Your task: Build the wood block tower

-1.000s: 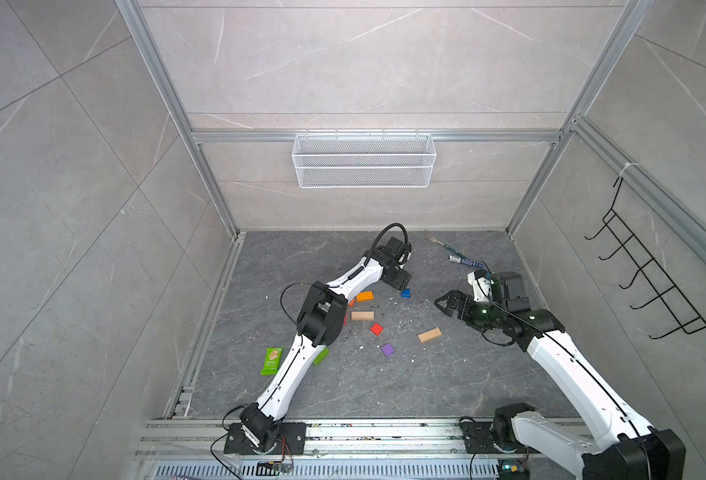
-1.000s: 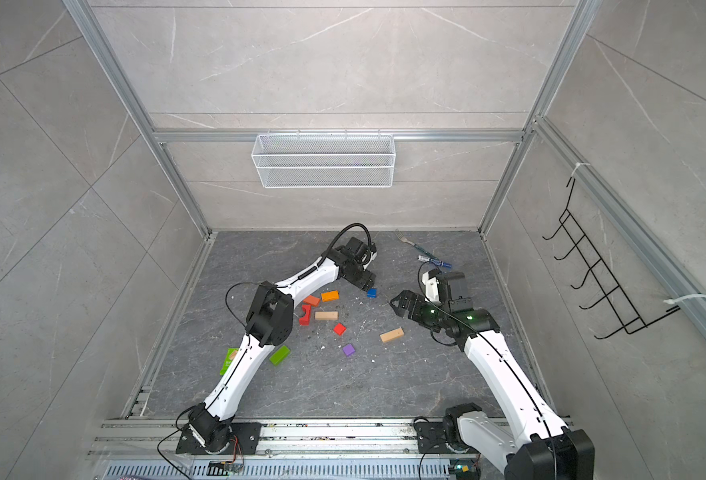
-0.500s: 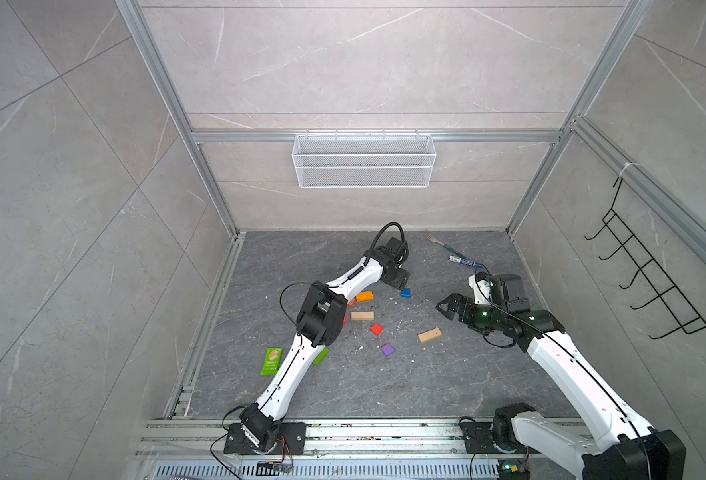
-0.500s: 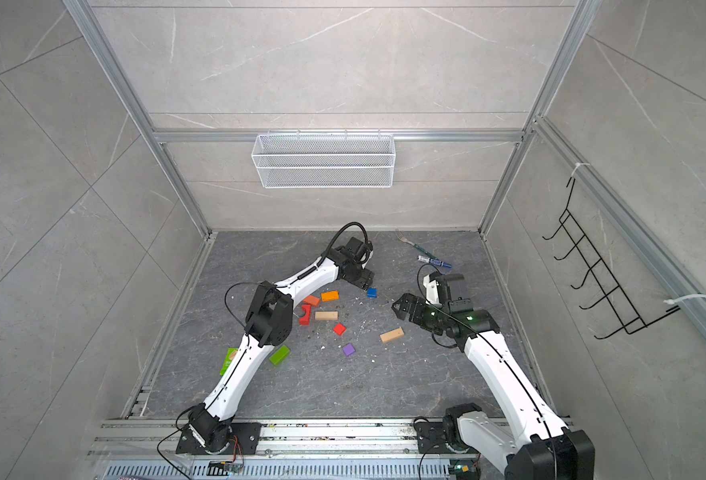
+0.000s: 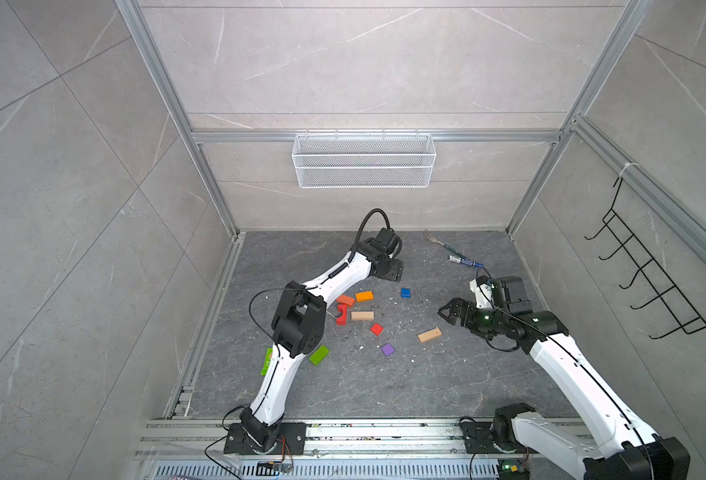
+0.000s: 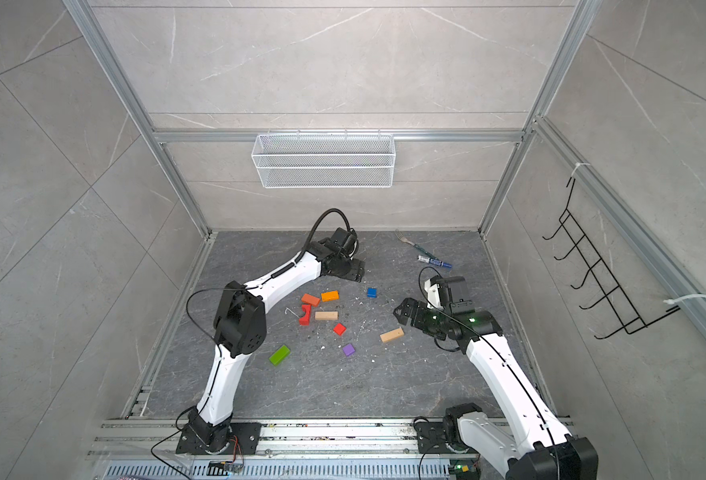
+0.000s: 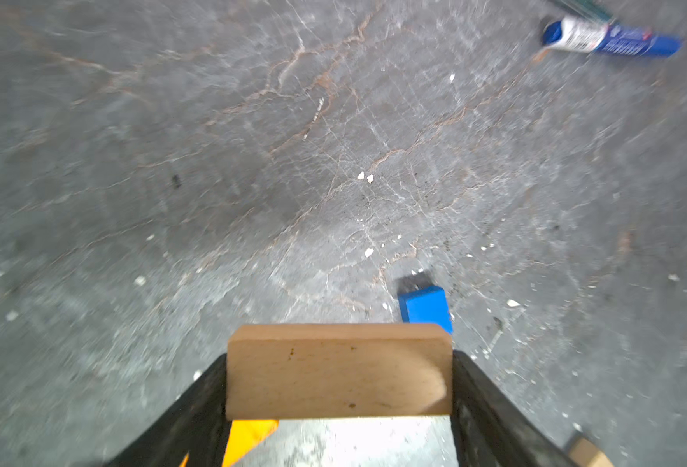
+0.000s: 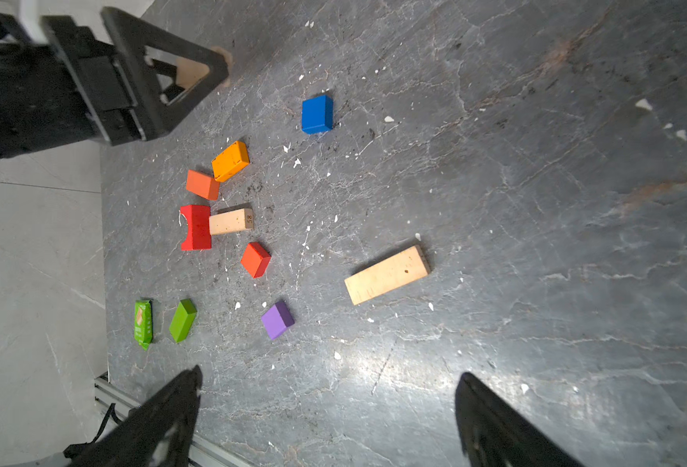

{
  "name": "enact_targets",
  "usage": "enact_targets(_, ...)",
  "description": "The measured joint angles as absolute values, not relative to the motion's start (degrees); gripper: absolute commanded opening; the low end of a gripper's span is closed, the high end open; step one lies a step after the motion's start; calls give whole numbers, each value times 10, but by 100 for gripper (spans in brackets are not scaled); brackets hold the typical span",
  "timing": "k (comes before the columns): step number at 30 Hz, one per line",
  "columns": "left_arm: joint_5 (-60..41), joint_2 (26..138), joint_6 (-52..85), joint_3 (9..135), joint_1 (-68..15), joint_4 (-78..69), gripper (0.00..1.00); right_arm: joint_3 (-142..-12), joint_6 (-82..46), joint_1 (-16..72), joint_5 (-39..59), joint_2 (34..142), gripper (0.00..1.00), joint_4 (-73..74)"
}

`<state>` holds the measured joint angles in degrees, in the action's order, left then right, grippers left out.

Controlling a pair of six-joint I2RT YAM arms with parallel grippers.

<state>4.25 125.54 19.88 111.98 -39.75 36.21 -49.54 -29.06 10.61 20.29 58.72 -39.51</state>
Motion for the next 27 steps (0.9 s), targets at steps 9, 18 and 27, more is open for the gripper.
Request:
enact_targets(9, 85, 1117, 281, 971, -423, 369, 5, -499, -287, 107, 199, 570, 99, -409)
enact_targets(18, 121, 1043, 362, 885, -477, 416, 6, -504, -289, 110, 208, 592, 99, -398)
enact_targets(27, 151, 969, 408, 800, -505, 426, 6, -525, -285, 117, 220, 578, 99, -419)
